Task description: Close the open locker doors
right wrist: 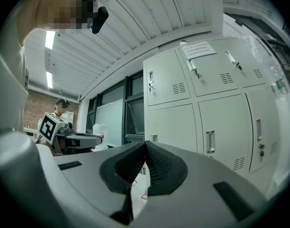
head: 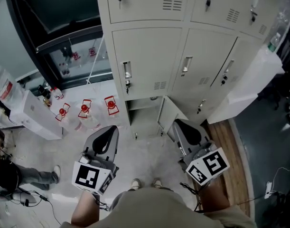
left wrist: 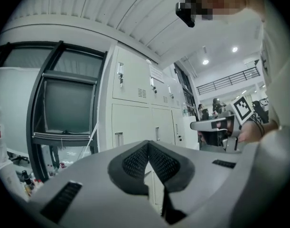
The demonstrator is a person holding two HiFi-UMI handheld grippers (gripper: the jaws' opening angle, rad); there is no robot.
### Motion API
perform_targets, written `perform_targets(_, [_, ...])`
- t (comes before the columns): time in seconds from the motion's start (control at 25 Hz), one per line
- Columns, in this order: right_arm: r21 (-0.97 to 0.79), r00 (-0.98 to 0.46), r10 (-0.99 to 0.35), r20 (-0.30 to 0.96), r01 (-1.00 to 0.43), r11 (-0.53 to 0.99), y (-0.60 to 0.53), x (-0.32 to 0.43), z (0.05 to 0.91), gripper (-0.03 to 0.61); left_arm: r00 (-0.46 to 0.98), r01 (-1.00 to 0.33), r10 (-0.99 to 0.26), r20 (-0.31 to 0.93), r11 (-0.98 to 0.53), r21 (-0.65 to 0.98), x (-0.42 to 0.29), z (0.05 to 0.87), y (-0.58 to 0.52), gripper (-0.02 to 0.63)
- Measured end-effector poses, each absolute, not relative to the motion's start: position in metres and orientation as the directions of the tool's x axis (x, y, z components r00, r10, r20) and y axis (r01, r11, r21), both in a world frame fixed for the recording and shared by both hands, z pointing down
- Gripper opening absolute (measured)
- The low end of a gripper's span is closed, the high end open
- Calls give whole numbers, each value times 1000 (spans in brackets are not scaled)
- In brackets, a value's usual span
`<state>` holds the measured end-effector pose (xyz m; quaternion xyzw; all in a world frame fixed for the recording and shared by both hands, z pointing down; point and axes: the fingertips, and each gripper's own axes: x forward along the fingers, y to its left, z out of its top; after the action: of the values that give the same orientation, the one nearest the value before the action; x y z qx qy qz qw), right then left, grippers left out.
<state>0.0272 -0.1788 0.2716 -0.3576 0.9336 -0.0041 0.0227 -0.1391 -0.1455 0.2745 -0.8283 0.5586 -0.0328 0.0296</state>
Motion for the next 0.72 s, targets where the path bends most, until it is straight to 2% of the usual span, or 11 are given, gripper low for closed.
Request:
perform_targets(0.6, [-39,-727,-685,-47,-684,728,-187,44,276,11,397,-913,-918,16,-396,-93,-126,277,-158,6])
perform_targets(0.72, [-62,-702,-711,-40,-709,703,-202,57,283,94,427,-904,-904,9,-427,-37,-121,280,-172,6])
